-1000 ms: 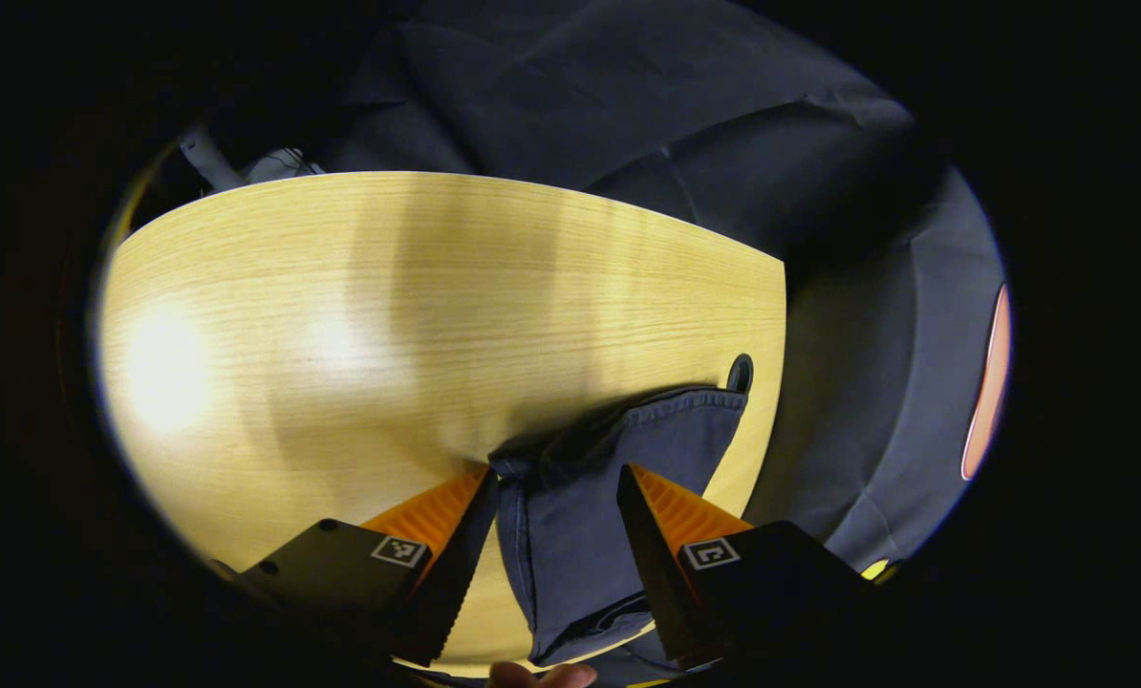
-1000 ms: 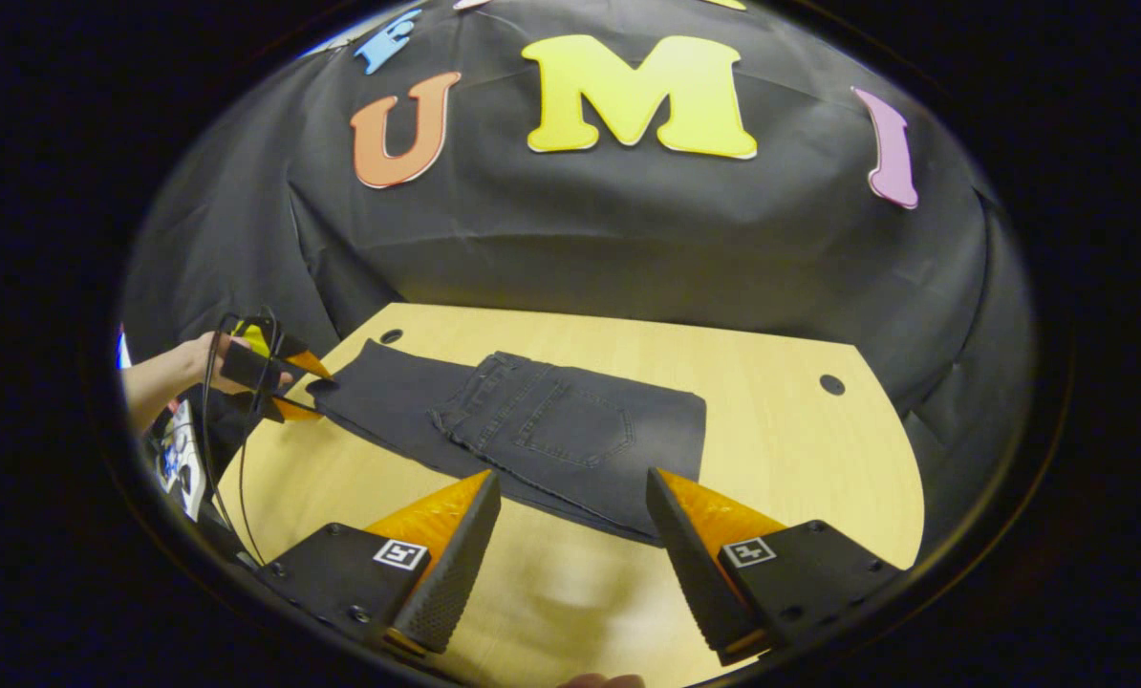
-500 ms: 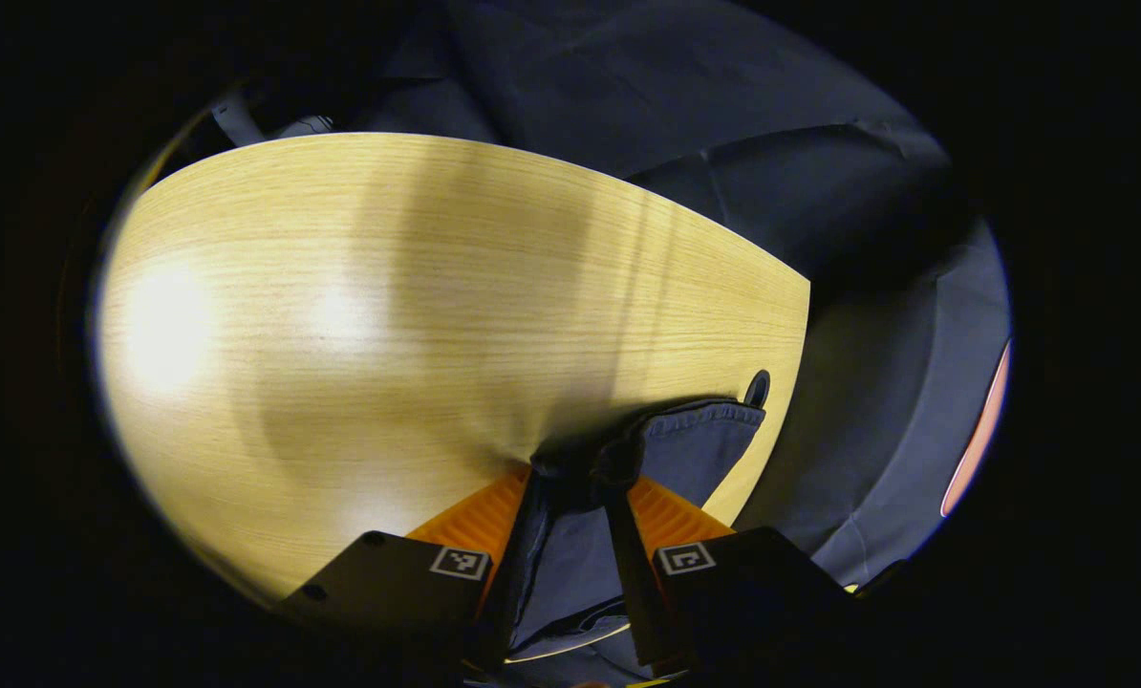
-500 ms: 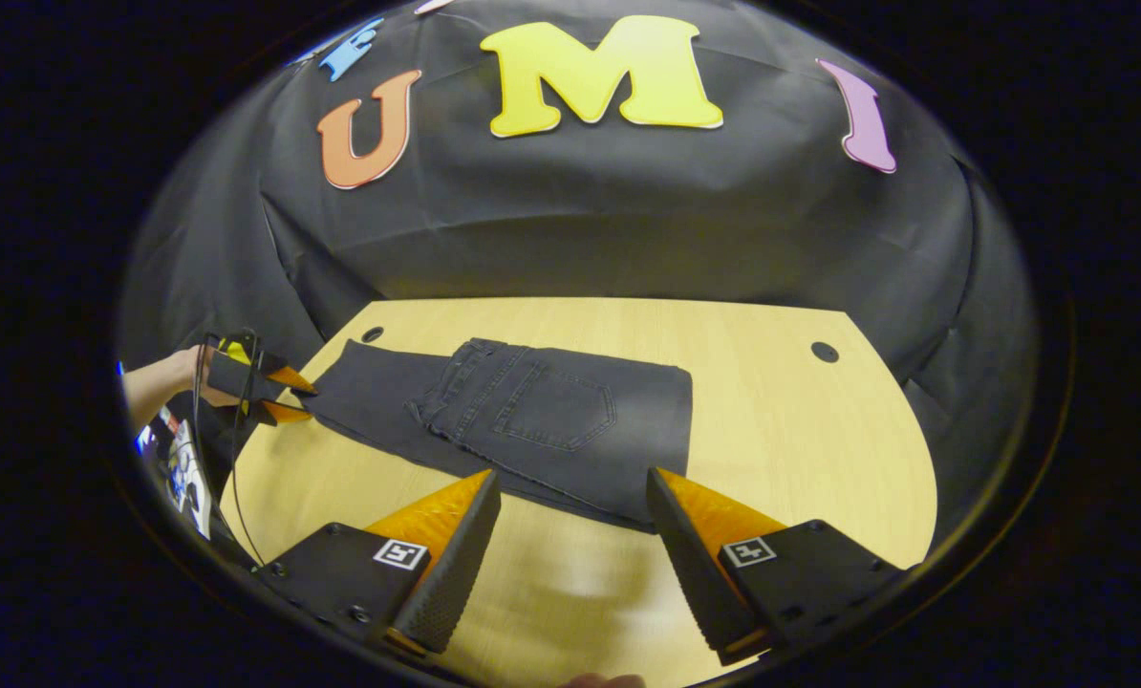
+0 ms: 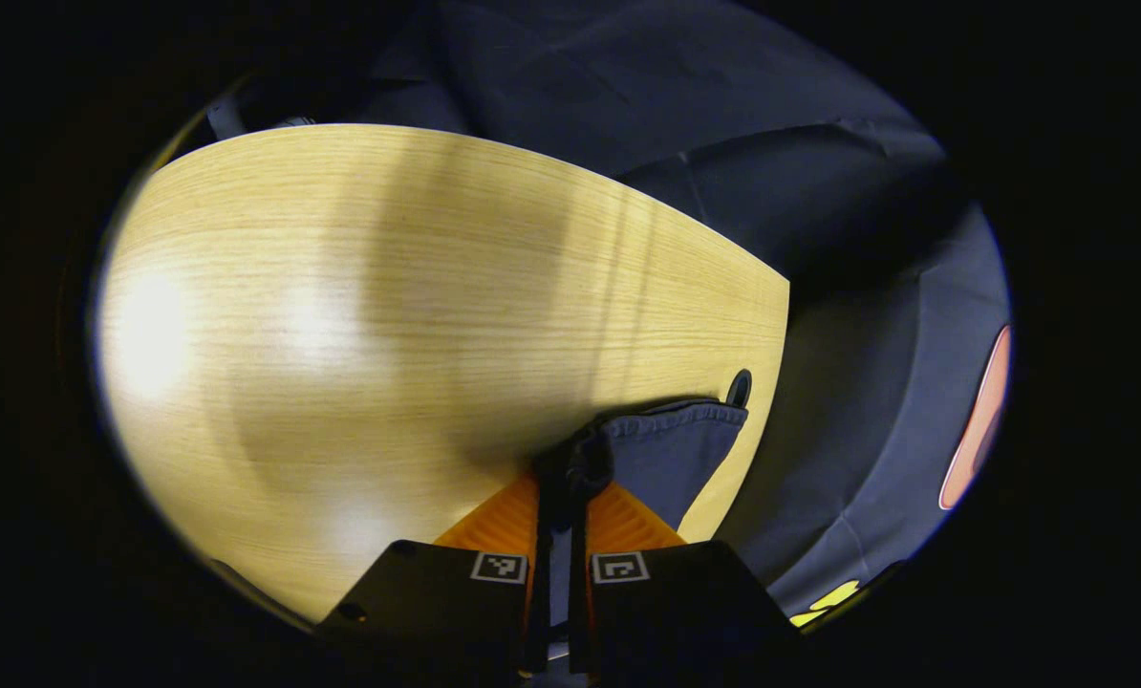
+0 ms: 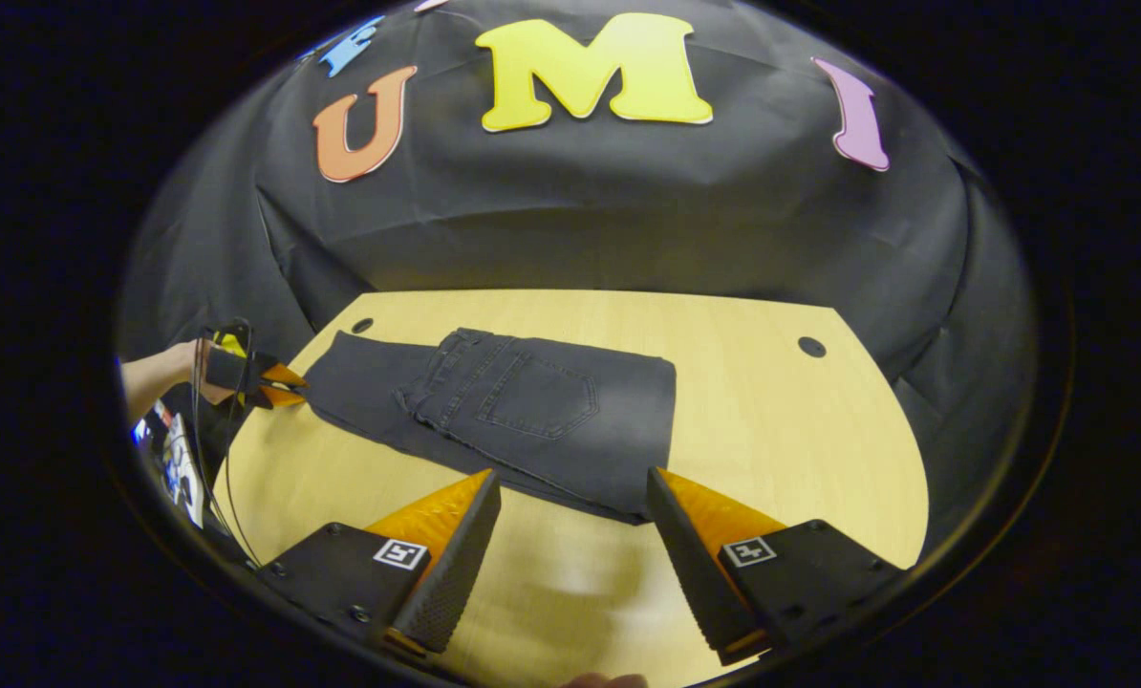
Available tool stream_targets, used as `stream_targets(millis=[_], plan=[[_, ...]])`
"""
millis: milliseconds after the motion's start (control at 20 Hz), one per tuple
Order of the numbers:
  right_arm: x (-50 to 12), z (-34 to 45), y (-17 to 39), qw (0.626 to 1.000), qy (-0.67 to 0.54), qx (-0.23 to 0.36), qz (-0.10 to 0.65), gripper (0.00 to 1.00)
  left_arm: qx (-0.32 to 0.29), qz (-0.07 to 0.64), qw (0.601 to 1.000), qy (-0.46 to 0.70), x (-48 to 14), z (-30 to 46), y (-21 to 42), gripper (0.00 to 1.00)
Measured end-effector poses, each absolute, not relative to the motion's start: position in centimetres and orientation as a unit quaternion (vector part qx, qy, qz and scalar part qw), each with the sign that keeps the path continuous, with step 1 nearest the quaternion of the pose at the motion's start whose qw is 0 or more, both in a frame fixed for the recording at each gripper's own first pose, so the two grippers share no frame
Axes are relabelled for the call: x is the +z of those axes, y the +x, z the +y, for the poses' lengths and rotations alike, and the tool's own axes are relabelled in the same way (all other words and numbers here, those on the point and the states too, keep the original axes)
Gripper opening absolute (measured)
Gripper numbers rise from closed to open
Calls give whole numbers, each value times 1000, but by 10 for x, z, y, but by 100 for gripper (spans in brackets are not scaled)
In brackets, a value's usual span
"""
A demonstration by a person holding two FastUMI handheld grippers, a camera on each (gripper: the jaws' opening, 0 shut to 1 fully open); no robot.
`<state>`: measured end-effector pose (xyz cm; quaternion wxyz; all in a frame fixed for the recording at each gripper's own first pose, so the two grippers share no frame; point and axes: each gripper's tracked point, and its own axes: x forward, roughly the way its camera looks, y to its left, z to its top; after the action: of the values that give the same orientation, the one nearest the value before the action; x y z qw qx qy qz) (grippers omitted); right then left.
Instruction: Grasp the waist and the cuffs of the jeans and fold them to make the two legs overlap; first hold the waist and fold one-third of the jeans toward the cuffs, then hold the cuffs and fold the remaining one-third in the same direction to finish folding.
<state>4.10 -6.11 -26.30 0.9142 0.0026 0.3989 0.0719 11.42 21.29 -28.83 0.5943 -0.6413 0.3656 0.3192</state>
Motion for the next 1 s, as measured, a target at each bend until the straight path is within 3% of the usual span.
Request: stream_targets(millis=[100, 150, 200, 450, 1000], plan=[[-258, -64, 38, 917, -7, 70, 392, 96, 309, 363, 613, -630, -282, 213, 115, 7], [-256, -65, 37, 918, -7, 70, 390, 96, 302, 361, 622, -625, -277, 212, 116, 0], [-254, -66, 35, 919, -6, 70, 389, 93, 294, 358, 633, -620, -272, 210, 119, 6], [-247, -66, 27, 921, -6, 71, 382, 96, 249, 349, 691, -582, -232, 197, 133, 5], [-222, -94, 0, 933, 5, 53, 357, 96, 99, 312, 862, -386, -103, 106, 164, 5]])
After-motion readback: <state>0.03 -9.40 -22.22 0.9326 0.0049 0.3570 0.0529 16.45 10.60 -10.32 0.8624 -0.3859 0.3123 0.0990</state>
